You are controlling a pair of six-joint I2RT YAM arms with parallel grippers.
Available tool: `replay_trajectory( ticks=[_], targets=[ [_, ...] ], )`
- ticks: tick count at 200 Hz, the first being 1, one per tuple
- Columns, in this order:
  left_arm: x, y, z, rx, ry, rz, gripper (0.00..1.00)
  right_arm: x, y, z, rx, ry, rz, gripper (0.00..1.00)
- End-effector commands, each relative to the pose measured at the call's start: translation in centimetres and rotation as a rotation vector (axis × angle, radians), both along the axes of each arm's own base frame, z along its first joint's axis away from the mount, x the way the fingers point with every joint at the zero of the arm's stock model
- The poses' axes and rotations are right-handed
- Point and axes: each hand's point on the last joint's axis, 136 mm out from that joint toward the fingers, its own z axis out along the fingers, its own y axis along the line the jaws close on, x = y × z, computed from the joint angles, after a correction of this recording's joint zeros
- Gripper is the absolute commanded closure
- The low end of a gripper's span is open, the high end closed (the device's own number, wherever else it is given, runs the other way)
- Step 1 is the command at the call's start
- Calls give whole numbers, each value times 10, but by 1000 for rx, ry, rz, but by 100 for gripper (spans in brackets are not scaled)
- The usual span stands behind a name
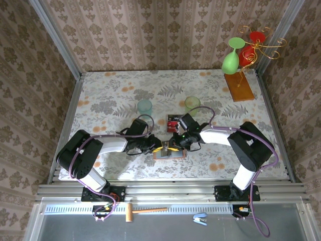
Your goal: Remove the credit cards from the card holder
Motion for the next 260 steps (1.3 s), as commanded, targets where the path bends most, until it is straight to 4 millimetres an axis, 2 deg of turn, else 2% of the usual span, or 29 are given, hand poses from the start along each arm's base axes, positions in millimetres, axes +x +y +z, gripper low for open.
replay_trajectory(
  ticks=[1,120,184,260],
  targets=[
    [-11,8,-8,32,31,1,82,-7,-13,-4,-38,8,-2,88],
    [-13,14,-4,40,20,17,81,-9,-38,6,-78,-12,-5,88],
    [-9,12,2,34,4,17,81,-5,-31,16,-49,-26,14,89],
    [4,4,18,15,-32,6,79,4,-25,40,-18,-65,10,93]
  ],
)
